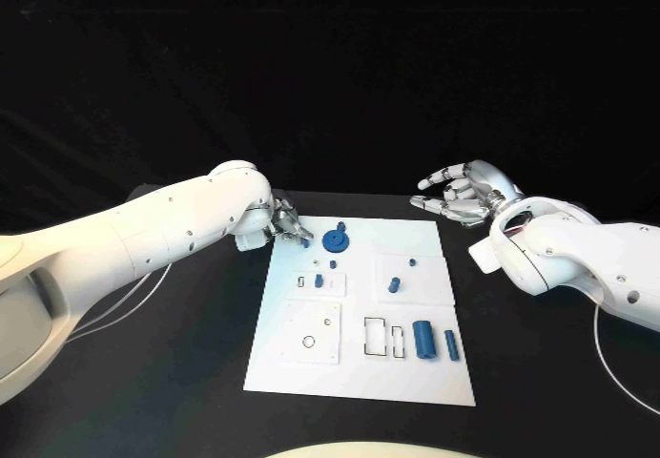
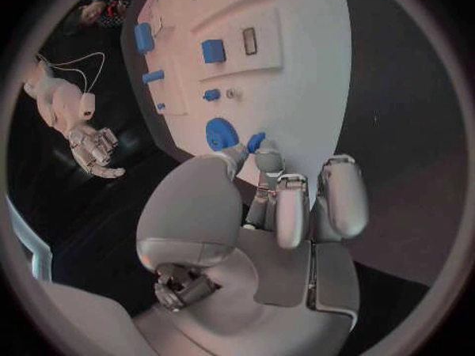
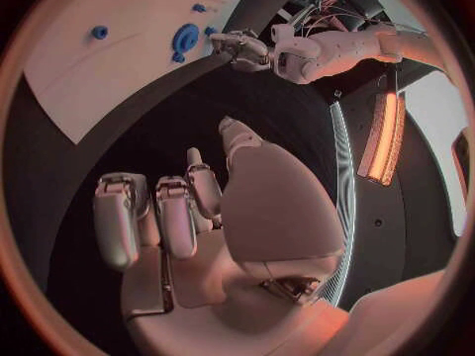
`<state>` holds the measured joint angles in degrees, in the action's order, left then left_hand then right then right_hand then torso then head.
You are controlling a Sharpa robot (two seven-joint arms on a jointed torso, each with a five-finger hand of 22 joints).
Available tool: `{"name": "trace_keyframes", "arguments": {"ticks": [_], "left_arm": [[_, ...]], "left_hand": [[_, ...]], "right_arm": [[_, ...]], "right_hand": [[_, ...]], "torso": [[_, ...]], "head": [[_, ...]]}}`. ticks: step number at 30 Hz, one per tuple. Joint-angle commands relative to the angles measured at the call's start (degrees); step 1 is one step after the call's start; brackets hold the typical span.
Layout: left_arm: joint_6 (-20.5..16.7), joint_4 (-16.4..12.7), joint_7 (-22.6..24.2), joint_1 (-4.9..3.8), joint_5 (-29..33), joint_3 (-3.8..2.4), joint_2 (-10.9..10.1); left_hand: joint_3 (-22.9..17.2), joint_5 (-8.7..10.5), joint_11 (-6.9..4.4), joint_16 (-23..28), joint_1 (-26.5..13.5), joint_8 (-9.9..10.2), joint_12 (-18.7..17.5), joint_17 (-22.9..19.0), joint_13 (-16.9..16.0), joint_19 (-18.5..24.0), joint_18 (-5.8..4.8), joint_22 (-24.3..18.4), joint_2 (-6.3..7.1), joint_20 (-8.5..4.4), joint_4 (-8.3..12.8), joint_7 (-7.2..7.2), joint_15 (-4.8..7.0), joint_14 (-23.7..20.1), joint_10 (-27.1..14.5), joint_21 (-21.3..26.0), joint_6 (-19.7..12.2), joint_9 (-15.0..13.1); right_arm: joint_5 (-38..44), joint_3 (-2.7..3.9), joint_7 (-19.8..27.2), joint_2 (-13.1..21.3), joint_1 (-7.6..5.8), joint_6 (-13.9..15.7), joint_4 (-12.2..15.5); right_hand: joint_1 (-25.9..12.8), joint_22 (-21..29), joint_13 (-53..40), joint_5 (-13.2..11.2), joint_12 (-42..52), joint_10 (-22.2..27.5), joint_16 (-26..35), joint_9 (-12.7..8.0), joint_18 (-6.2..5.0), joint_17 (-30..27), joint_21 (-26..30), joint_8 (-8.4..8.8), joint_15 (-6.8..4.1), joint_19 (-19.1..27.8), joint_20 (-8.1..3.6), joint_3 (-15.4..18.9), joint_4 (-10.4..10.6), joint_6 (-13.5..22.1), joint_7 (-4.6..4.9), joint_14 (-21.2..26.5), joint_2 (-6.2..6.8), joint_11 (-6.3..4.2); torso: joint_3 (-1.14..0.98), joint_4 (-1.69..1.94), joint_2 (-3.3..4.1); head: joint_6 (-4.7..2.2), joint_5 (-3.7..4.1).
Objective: Assemble the parts on the task board
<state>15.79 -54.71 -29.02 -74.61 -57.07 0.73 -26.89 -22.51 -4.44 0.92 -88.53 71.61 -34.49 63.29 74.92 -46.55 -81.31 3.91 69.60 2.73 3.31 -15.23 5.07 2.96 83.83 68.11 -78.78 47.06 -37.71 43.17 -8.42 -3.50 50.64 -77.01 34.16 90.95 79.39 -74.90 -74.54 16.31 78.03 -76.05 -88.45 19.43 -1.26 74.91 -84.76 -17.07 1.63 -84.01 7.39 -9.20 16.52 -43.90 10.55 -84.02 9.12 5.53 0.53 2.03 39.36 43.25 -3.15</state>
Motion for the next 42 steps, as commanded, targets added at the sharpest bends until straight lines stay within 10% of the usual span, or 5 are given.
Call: {"name": "trace_keyframes", "arguments": {"ticks": [1,10,22,28,42], "left_arm": [[1.2,0.3,0.7,0.02,0.5,0.11,0.2],[1.5,0.6,0.6,0.02,0.4,0.27,0.3],[0.4,-0.6,0.2,0.02,1.8,0.32,-0.9],[-2.2,-1.9,0.7,0.01,2.6,0.34,-2.0],[-7.0,-13.7,1.1,-0.01,4.9,0.37,-9.2]], "left_hand": [[-1.1,0.15,-0.3,-0.2,0.9,0.1,0.2,13.0,0.1,-0.3,0.31,0.1,0.01,-0.06,0.4,-0.1,0.0,5.5,0.1,-0.3,0.4,0.2],[-7.1,0.2,-0.46,-0.3,3.0,1.1,-0.1,13.1,0.5,-0.4,0.25,0.5,0.02,-0.23,2.5,-0.21,0.16,5.6,0.4,-0.5,1.3,1.4],[-24.0,-1.57,-0.15,-0.2,0.3,1.2,-0.9,12.9,1.1,-0.5,0.21,0.8,3.6,0.04,12.3,0.33,-0.09,5.5,1.4,-0.6,2.6,1.0],[-27.3,-11.23,-0.79,0.0,-3.4,-0.7,0.8,12.6,-1.4,-1.1,-0.02,2.1,5.89,-0.43,14.5,-0.35,0.44,5.4,3.6,-1.4,3.9,-1.3],[-28.2,-20.42,-1.81,-0.2,-5.9,-1.8,3.0,12.7,-4.9,-1.8,-0.34,3.8,7.92,-1.27,16.2,-1.4,1.32,5.5,6.8,-2.3,5.7,-3.1]], "right_arm": [[0.2,0.01,0.5,0.0,0.03,-0.3,0.1],[0.2,0.01,0.5,0.0,0.03,-0.4,0.1],[0.2,0.01,0.5,0.0,0.03,-0.5,0.0],[0.2,0.01,0.6,0.0,0.03,-0.5,-0.1],[-1.0,-0.01,0.5,0.4,0.04,-0.5,0.0]], "right_hand": [[-0.1,-11.3,0.0,-0.1,-0.1,0.3,0.2,-0.1,-0.22,9.5,0.4,-0.3,-0.51,-3.0,-0.38,-0.2,0.0,-0.2,-0.2,-4.7,-0.43,-0.05],[-0.2,-11.3,-0.1,0.0,-0.1,0.2,0.2,-0.1,-0.24,9.5,0.5,-0.33,-0.52,-2.9,-0.38,-0.3,0.0,-0.2,-0.21,-4.7,-0.48,-0.06],[-0.2,-11.2,-0.1,0.1,-0.1,0.2,0.3,-0.1,-0.25,9.5,0.5,-0.36,-0.52,-2.9,-0.38,-0.3,0.0,-0.2,-0.21,-4.7,-0.58,-0.06],[-0.2,-11.2,-0.1,0.1,-0.1,0.2,0.3,-0.1,-0.25,9.5,0.5,-0.36,-0.52,-2.9,-0.38,-0.3,0.0,-0.2,-0.21,-4.7,-0.58,-0.06],[-0.3,-11.2,0.0,0.2,-0.1,0.2,0.3,-0.2,-0.27,9.4,0.6,-0.42,-0.53,-2.9,-0.39,-0.4,0.0,-0.2,-0.22,-4.7,-0.66,-0.07]], "torso": [[0.01,0.0,0.0],[0.02,0.02,-0.04],[0.01,0.07,-0.06],[-0.03,0.09,-0.16],[0.04,0.13,-0.17]], "head": [[0.15,-0.06],[-0.08,-0.06],[-0.1,-0.41],[-0.05,-0.72],[-0.07,-1.42]]}}
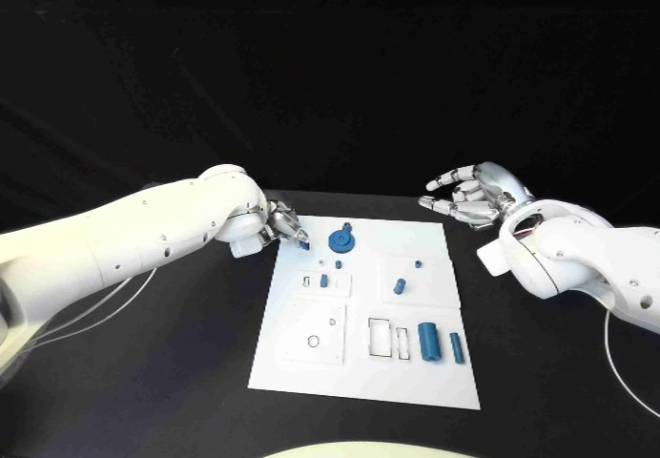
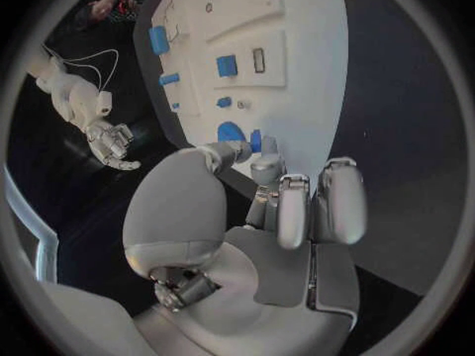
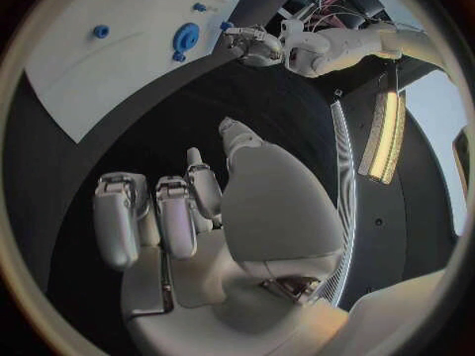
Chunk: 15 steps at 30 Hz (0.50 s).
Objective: Assemble the parts on the task board
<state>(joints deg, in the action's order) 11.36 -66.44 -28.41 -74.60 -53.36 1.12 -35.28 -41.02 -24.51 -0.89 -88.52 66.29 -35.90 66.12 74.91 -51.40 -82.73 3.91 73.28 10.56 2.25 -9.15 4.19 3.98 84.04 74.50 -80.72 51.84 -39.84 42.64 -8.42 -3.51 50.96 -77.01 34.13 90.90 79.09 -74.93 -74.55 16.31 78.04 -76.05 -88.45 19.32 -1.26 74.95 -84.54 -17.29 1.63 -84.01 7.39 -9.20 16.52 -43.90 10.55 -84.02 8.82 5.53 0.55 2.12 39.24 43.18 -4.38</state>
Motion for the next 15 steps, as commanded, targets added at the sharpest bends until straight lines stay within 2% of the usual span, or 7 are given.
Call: {"name": "trace_keyframes", "arguments": {"ticks": [1,7,11,15], "left_arm": [[-2.8,-3.1,0.4,-0.03,1.0,-0.01,-1.4],[-3.5,-8.4,0.2,0.23,-1.1,0.16,-4.5],[-4.7,-11.0,0.3,0.83,-2.6,0.43,-5.9],[-5.3,-12.8,0.5,1.23,-4.4,0.86,-6.7]], "left_hand": [[-9.7,-0.52,-0.02,-0.2,-0.6,-0.4,0.3,12.8,-0.2,-0.4,-0.36,0.1,0.14,-0.22,10.2,-0.53,0.32,5.3,0.5,-0.4,1.0,-1.0],[-9.6,-0.84,-0.08,-0.3,-0.7,-0.4,0.3,12.9,-0.2,-0.5,-0.39,0.3,0.27,-0.25,10.3,-0.59,0.35,5.3,0.6,-0.5,1.1,-1.1],[-9.6,-0.98,-0.12,-0.3,-0.7,-0.4,0.5,13.0,-0.5,-0.6,-0.45,0.6,0.34,-0.27,10.4,-0.64,0.37,5.4,0.8,-0.6,1.3,-1.1],[-9.6,-1.19,-0.17,-0.4,-0.7,-0.4,0.6,13.1,-0.7,-0.7,-0.5,0.8,0.43,-0.3,10.5,-0.71,0.4,5.4,1.0,-0.8,1.4,-1.1]], "right_arm": [[-0.6,0.0,0.5,0.1,0.04,-0.5,0.0],[-0.7,-0.04,0.5,0.3,0.04,-0.5,-0.1],[-0.7,-0.07,0.5,0.4,0.04,-0.5,-0.1],[-0.7,-0.1,0.5,0.4,0.05,-0.5,-0.2]], "right_hand": [[0.0,-11.2,0.0,0.2,-0.1,0.2,0.3,0.0,-0.27,9.4,0.4,-0.19,-0.53,-2.9,-0.39,-0.4,0.0,-0.2,-0.22,-4.7,-0.35,-0.07],[0.0,-11.2,0.0,0.2,-0.1,0.2,0.3,0.0,-0.27,9.4,0.4,-0.19,-0.53,-2.9,-0.39,-0.4,0.0,-0.2,-0.22,-4.7,-0.35,-0.07],[-0.1,-11.2,-0.1,0.3,0.0,0.1,0.3,-0.1,-0.26,9.4,0.3,-0.23,-0.53,-2.9,-0.4,-0.4,0.0,-0.2,-0.22,-4.7,-0.38,-0.07],[-0.1,-11.2,-0.1,0.3,0.0,0.1,0.3,-0.1,-0.26,9.4,0.3,-0.23,-0.53,-2.9,-0.4,-0.4,0.0,-0.2,-0.22,-4.7,-0.38,-0.07]], "torso": [[0.03,0.06,-0.09],[0.12,0.11,-0.19],[0.07,0.17,-0.2],[0.13,0.13,-0.16]], "head": [[0.03,-0.18],[0.17,-0.2],[0.18,-0.28],[0.27,-0.36]]}}
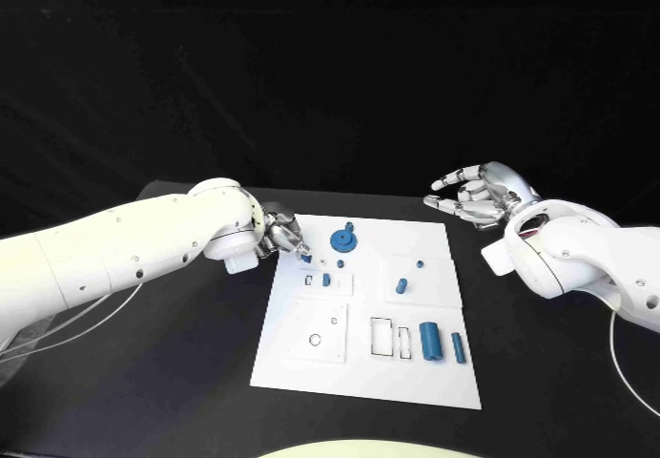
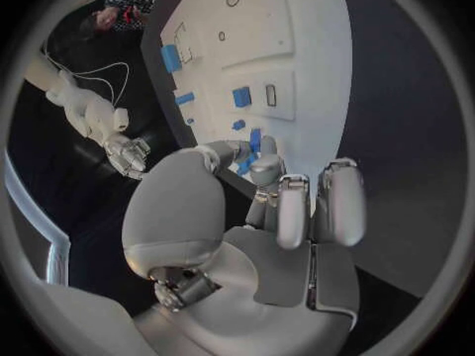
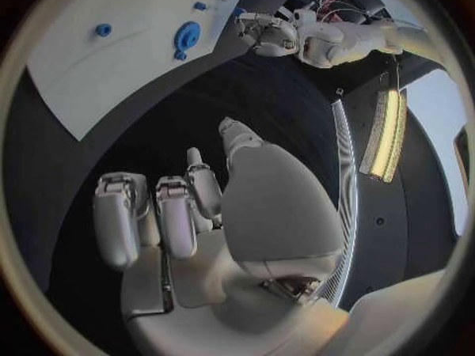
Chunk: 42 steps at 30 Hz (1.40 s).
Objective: Assemble the parts on the task board
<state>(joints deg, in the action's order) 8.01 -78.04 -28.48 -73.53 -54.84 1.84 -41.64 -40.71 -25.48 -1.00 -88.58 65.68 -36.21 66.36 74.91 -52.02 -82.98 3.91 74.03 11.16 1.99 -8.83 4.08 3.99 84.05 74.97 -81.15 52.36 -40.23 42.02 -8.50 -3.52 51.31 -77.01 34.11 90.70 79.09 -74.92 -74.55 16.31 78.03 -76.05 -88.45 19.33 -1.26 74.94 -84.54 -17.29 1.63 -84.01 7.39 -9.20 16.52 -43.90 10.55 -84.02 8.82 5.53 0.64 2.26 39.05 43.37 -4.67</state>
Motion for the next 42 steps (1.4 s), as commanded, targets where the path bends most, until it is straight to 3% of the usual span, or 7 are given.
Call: {"name": "trace_keyframes", "arguments": {"ticks": [1,16,42], "left_arm": [[-2.1,-1.5,0.5,0.23,-3.3,0.25,-0.4],[-0.9,-3.2,1.4,1.26,-6.3,1.39,-0.5],[1.6,-3.4,1.3,1.68,-6.8,1.78,-0.6]], "left_hand": [[-9.9,-0.25,-0.07,-0.3,-0.1,-0.1,0.4,13.1,-0.2,-0.5,-0.5,0.1,-0.15,-0.05,10.2,-0.61,0.4,5.4,0.6,-0.4,1.0,-0.7],[-10.0,-0.46,-0.16,-0.5,0.0,0.0,0.3,13.4,0.0,-0.6,-0.55,0.4,0.0,-0.11,10.4,-0.71,0.46,5.5,0.7,-0.5,1.3,-0.7],[-9.9,-0.51,-0.2,-0.6,0.0,0.0,0.5,13.5,-0.4,-0.6,-0.56,0.4,0.22,-0.13,10.5,-0.77,0.47,5.5,0.9,-0.5,1.4,-0.7]], "right_arm": [[-0.1,-0.02,0.5,0.0,0.05,-0.5,0.0],[0.1,-0.07,0.6,0.2,0.13,-0.9,-0.2],[0.1,-0.09,1.0,0.3,0.14,-1.3,-0.2]], "right_hand": [[-0.1,-11.2,-0.1,0.3,0.0,0.2,0.3,-0.1,-0.25,9.4,0.3,-0.23,-0.53,-2.9,-0.4,-0.4,0.0,-0.2,-0.22,-4.7,-0.38,-0.07],[-0.3,-11.2,0.0,0.5,-0.1,0.2,0.3,-0.1,-0.27,9.3,0.4,-0.28,-0.54,-2.9,-0.4,-0.5,0.0,-0.2,-0.23,-4.7,-0.4,-0.08],[-0.5,-11.2,0.0,1.0,-0.1,0.1,0.3,-0.2,-0.26,9.3,0.4,-0.41,-0.56,-2.9,-0.42,-0.6,0.0,-0.3,-0.26,-4.7,-0.39,-0.1]], "torso": [[0.07,-0.01,0.03],[-0.05,-0.07,0.1],[-0.06,-0.06,0.12]], "head": [[0.09,-0.07],[0.39,-0.25],[0.6,-0.24]]}}
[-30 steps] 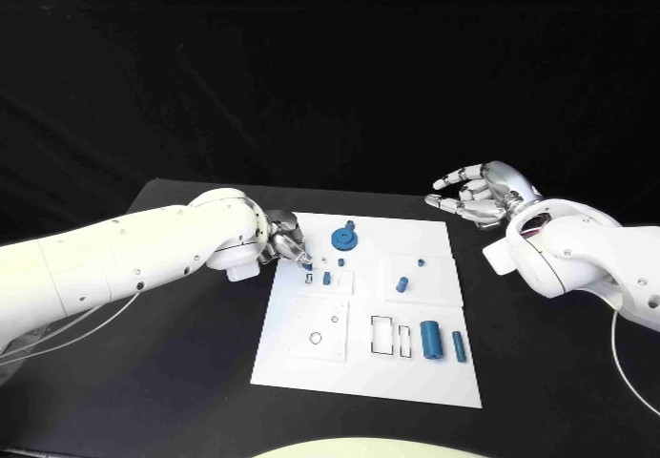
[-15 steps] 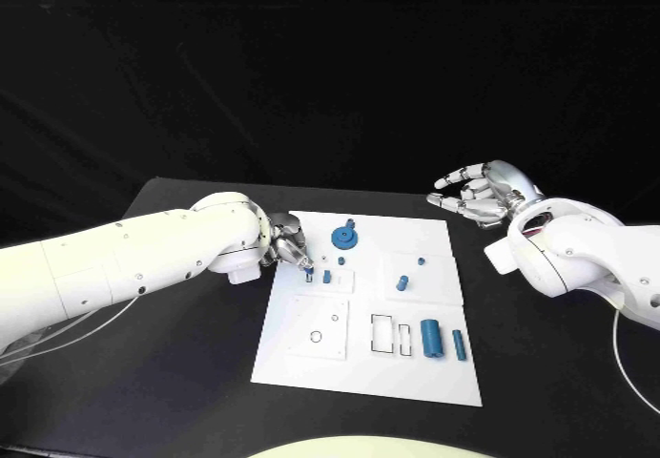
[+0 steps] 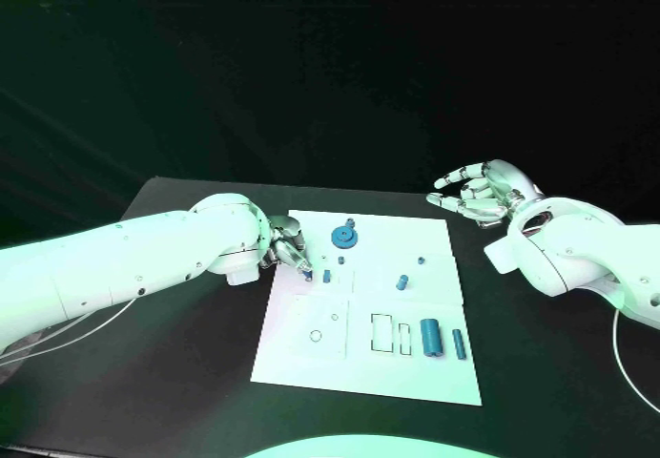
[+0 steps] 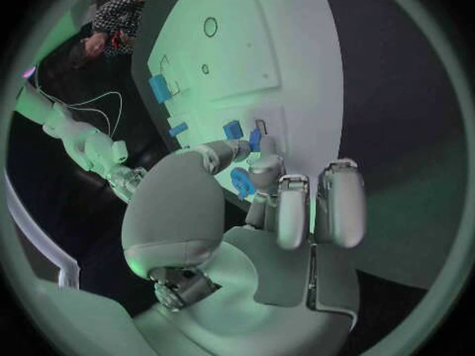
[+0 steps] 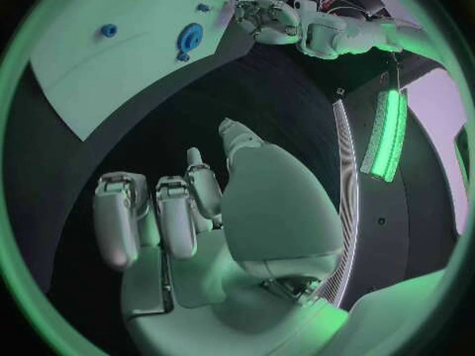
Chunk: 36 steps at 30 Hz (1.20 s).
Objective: Assemble the parts on the task board
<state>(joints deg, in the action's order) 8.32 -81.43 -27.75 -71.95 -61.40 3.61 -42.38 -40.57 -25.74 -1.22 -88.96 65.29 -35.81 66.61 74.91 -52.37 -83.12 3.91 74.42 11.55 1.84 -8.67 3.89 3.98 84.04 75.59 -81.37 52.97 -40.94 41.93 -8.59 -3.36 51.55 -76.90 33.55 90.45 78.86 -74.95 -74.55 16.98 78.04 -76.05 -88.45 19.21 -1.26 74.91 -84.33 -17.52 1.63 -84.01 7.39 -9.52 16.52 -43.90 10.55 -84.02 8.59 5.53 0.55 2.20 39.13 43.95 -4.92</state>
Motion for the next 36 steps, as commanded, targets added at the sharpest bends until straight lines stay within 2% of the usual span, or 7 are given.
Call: {"name": "trace_keyframes", "arguments": {"ticks": [1,9,26,33,35,36], "left_arm": [[1.4,0.0,0.5,0.14,-0.3,0.03,0.1],[1.9,0.1,0.4,0.43,-0.5,0.12,0.2],[3.1,0.0,0.4,0.51,-0.7,0.15,0.1],[2.9,0.1,0.3,0.51,-0.9,0.15,0.1],[2.8,0.2,0.2,0.51,-1.0,0.15,0.1],[2.8,0.2,0.2,0.51,-1.0,0.15,0.1]], "left_hand": [[-10.1,-0.25,0.03,-0.2,0.3,-0.4,0.3,13.5,0.0,-0.4,-0.56,0.0,-0.17,0.02,10.4,-0.58,0.49,5.5,0.3,-0.3,0.8,0.0],[-10.1,-0.28,0.02,-0.2,0.3,-0.3,0.3,13.5,0.0,-0.4,-0.55,-0.1,-0.12,0.02,10.4,-0.59,0.49,5.5,0.3,-0.3,0.9,0.0],[-10.0,-0.28,0.01,-0.2,0.3,-0.3,0.2,13.6,0.1,-0.3,-0.53,-0.2,-0.05,0.01,10.4,-0.62,0.48,5.6,0.3,-0.2,1.0,0.0],[-10.0,-0.27,0.0,-0.3,0.3,-0.3,0.1,13.7,0.1,-0.3,-0.53,-0.2,0.0,0.01,10.4,-0.64,0.48,5.6,0.3,-0.2,1.0,0.1],[-10.0,-0.27,0.0,-0.3,0.3,-0.3,0.1,13.7,0.1,-0.3,-0.53,-0.2,0.0,0.01,10.4,-0.64,0.48,5.6,0.3,-0.2,1.0,0.1],[-10.0,-0.27,0.0,-0.3,0.3,-0.3,0.1,13.7,0.1,-0.3,-0.53,-0.2,0.0,0.01,10.4,-0.64,0.48,5.6,0.3,-0.2,1.0,0.1]], "right_arm": [[0.2,0.0,0.9,0.0,0.03,-0.8,0.0],[0.2,0.0,0.9,0.1,0.03,-0.7,0.1],[0.2,0.0,1.1,0.1,0.03,0.0,0.0],[0.0,0.0,1.9,0.1,0.03,0.8,-0.2],[-0.2,0.0,2.3,0.1,0.03,1.1,-0.2],[-0.4,0.0,2.6,0.1,0.03,1.3,-0.2]], "right_hand": [[-0.3,-11.2,0.0,0.3,-0.1,0.1,0.3,0.0,-0.26,9.4,0.2,-0.18,-0.56,-2.9,-0.42,-0.3,0.0,-0.3,-0.26,-4.6,-0.16,-0.1],[-0.3,-11.1,0.1,0.4,-0.1,0.2,0.3,-0.1,-0.29,9.3,0.3,-0.21,-0.57,-2.8,-0.42,-0.3,0.0,-0.3,-0.27,-4.6,-0.15,-0.12],[-0.3,-10.6,0.4,0.5,-0.4,0.5,0.4,-0.1,-0.48,9.0,1.0,-0.29,-0.58,-2.5,-0.44,-0.4,-0.1,-0.3,-0.29,-4.6,-0.12,-0.13],[-0.4,-5.8,6.2,0.7,-5.2,5.4,2.8,-0.5,-2.24,3.5,8.4,-1.02,-0.89,1.4,-0.68,-1.4,-0.1,-0.4,-0.5,-3.1,0.43,-0.39],[-0.5,-0.9,12.2,0.7,-10.4,9.9,5.9,-0.7,-3.86,-2.2,16.2,-1.46,-1.1,5.2,-0.93,-2.2,-0.1,-0.2,-0.67,-1.3,0.83,-0.62],[-0.6,3.5,17.6,0.7,-15.1,13.7,9.5,-0.9,-5.13,-8.1,23.0,-1.7,-1.26,8.3,-1.02,-2.8,-0.1,0.0,-0.74,0.6,1.13,-0.66]], "torso": [[0.03,0.0,0.03],[0.04,0.01,0.0],[0.09,0.0,0.02],[0.06,0.03,0.0],[0.05,0.02,0.01],[0.05,0.02,0.01]], "head": [[0.02,0.0],[0.05,-0.02],[0.06,0.05],[0.0,0.05],[0.0,0.05],[0.0,0.07]]}}
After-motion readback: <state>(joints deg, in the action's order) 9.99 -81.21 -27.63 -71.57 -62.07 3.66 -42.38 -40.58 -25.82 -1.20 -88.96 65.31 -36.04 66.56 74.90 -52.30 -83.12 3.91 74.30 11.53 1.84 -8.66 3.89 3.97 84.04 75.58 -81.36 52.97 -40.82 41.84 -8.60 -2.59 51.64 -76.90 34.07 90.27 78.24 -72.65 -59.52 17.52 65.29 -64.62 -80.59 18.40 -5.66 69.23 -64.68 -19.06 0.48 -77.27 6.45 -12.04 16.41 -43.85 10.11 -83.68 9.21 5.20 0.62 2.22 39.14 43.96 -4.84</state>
